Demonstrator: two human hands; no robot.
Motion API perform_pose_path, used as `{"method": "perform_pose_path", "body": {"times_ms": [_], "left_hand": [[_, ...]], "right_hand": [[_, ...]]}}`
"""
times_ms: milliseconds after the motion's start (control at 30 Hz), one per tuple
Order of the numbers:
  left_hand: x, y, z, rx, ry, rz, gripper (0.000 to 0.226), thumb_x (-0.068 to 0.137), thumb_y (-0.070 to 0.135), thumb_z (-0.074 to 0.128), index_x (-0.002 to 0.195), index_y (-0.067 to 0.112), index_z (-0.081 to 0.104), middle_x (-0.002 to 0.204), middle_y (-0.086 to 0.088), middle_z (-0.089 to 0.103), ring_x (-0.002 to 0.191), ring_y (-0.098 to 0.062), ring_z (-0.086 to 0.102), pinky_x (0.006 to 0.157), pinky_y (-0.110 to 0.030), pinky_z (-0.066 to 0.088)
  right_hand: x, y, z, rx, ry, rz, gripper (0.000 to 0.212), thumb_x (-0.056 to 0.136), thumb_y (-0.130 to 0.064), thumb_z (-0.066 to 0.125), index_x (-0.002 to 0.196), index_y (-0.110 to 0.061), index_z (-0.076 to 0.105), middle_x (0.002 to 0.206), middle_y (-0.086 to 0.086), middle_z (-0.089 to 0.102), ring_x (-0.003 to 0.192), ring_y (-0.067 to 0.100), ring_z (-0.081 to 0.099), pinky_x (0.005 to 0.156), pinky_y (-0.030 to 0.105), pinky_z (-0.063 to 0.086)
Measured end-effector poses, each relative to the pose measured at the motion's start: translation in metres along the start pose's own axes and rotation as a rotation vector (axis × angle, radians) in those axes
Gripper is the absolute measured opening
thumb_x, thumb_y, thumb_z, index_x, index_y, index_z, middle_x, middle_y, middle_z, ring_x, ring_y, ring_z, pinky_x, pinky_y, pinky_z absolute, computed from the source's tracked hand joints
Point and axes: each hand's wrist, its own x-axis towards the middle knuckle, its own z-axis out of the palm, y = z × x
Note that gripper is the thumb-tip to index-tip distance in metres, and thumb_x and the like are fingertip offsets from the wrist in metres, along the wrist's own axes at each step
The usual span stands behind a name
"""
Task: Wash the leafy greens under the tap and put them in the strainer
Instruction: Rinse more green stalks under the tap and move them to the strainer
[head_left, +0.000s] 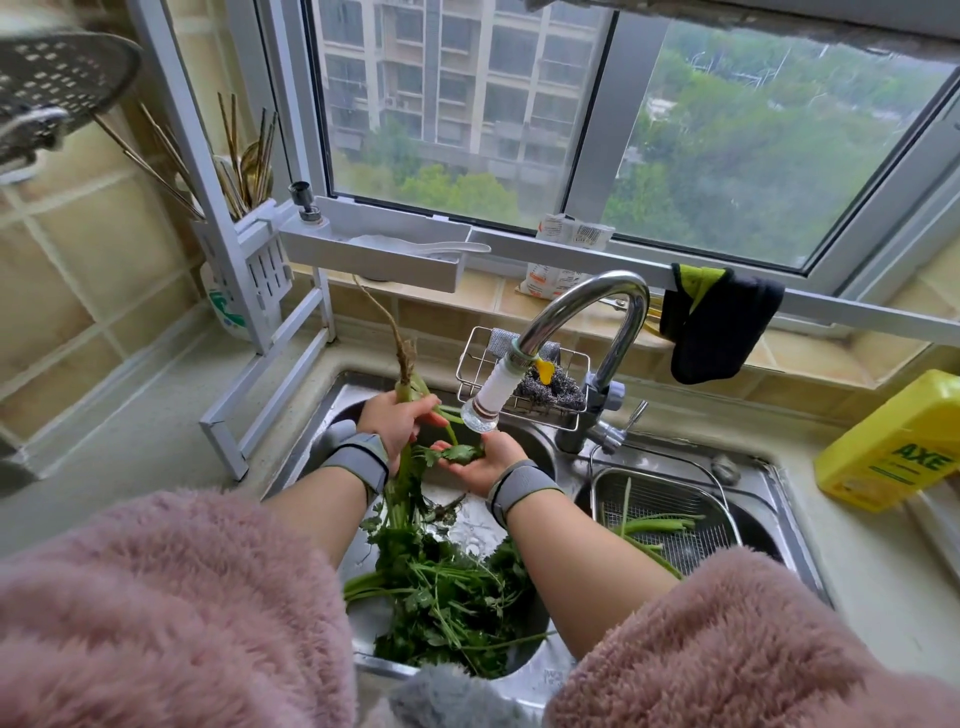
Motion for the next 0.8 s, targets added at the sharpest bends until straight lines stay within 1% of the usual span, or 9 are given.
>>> {"method": "perform_pose_path", "body": {"times_ms": [133, 200, 267, 333, 400, 467, 533, 667, 800], "left_hand": [[-0.008, 0.001, 0.002, -0.049, -0.169, -0.046, 0.014, 0.088, 0.005, 0.059, 0.074, 0.005, 0.061, 0.052, -0.004, 0.065, 0.057, -0.018, 0.057, 0.067, -0.033, 0.051], [-0.010, 0.001, 0.002, -0.017, -0.239, -0.067, 0.014, 0.087, 0.006, 0.060, 0.073, 0.006, 0.062, 0.057, -0.005, 0.066, 0.059, -0.016, 0.061, 0.070, -0.031, 0.054], [-0.007, -0.002, 0.000, 0.013, -0.249, -0.067, 0.008, 0.085, 0.006, 0.063, 0.077, 0.006, 0.065, 0.061, -0.006, 0.067, 0.066, -0.018, 0.062, 0.082, -0.035, 0.051], [-0.005, -0.006, -0.007, 0.040, -0.240, -0.080, 0.011, 0.083, -0.002, 0.062, 0.087, 0.008, 0.065, 0.066, -0.005, 0.066, 0.064, -0.017, 0.059, 0.074, -0.029, 0.050], [-0.003, -0.008, -0.017, 0.052, -0.209, -0.142, 0.024, 0.083, -0.010, 0.057, 0.098, 0.009, 0.059, 0.076, -0.008, 0.063, 0.058, -0.014, 0.055, 0.055, -0.018, 0.047], [0.000, -0.013, -0.027, 0.054, -0.119, -0.185, 0.032, 0.083, -0.014, 0.053, 0.105, 0.010, 0.055, 0.077, -0.009, 0.055, 0.054, -0.012, 0.046, 0.044, -0.014, 0.040], [0.005, -0.016, -0.033, 0.068, -0.009, -0.204, 0.036, 0.083, -0.016, 0.047, 0.108, 0.009, 0.054, 0.071, -0.007, 0.045, 0.054, -0.012, 0.035, 0.047, -0.018, 0.032], [0.007, -0.017, -0.034, 0.100, 0.030, -0.250, 0.021, 0.088, -0.009, 0.041, 0.092, 0.006, 0.056, 0.063, -0.003, 0.036, 0.053, -0.010, 0.028, 0.051, -0.019, 0.024], [0.009, -0.018, -0.028, 0.137, 0.005, -0.250, 0.012, 0.091, 0.000, 0.049, 0.085, 0.003, 0.059, 0.065, -0.004, 0.042, 0.054, -0.010, 0.032, 0.052, -0.017, 0.027]], "right_hand": [[0.001, -0.003, 0.004, -0.051, -0.036, -0.025, 0.025, 0.097, -0.018, 0.043, 0.083, -0.003, 0.058, 0.084, 0.014, 0.057, 0.070, 0.021, 0.055, 0.067, 0.026, 0.047], [0.003, -0.006, 0.006, -0.057, 0.020, -0.044, 0.021, 0.095, -0.011, 0.045, 0.088, 0.001, 0.061, 0.082, 0.018, 0.062, 0.058, 0.027, 0.063, 0.047, 0.032, 0.053], [0.006, -0.008, 0.003, -0.054, 0.135, -0.095, 0.024, 0.092, -0.002, 0.049, 0.112, 0.004, 0.059, 0.095, 0.021, 0.066, 0.070, 0.030, 0.066, 0.034, 0.032, 0.050], [0.012, -0.012, -0.004, 0.009, 0.214, -0.124, 0.025, 0.092, 0.003, 0.047, 0.117, 0.004, 0.053, 0.114, 0.016, 0.062, 0.103, 0.028, 0.061, 0.052, 0.036, 0.056], [0.007, -0.015, -0.011, 0.086, 0.188, -0.136, 0.013, 0.097, -0.001, 0.041, 0.090, 0.002, 0.051, 0.094, 0.011, 0.060, 0.110, 0.022, 0.057, 0.091, 0.040, 0.049], [0.002, -0.015, -0.018, 0.078, 0.187, -0.141, 0.027, 0.101, -0.008, 0.034, 0.077, -0.003, 0.046, 0.078, 0.007, 0.052, 0.107, 0.022, 0.055, 0.109, 0.046, 0.032], [0.000, -0.014, -0.021, 0.092, 0.183, -0.144, 0.028, 0.102, -0.013, 0.032, 0.082, -0.001, 0.049, 0.075, 0.006, 0.051, 0.112, 0.023, 0.054, 0.109, 0.048, 0.031], [0.009, -0.016, -0.028, 0.117, 0.244, -0.204, 0.027, 0.102, -0.017, 0.033, 0.111, 0.002, 0.049, 0.080, 0.009, 0.068, 0.082, 0.019, 0.059, 0.106, 0.037, 0.038], [0.004, -0.028, -0.033, 0.208, 0.259, -0.264, 0.028, 0.103, -0.016, 0.029, 0.085, 0.000, 0.043, 0.125, 0.010, 0.058, 0.124, 0.026, 0.050, 0.103, 0.045, 0.038]]}}
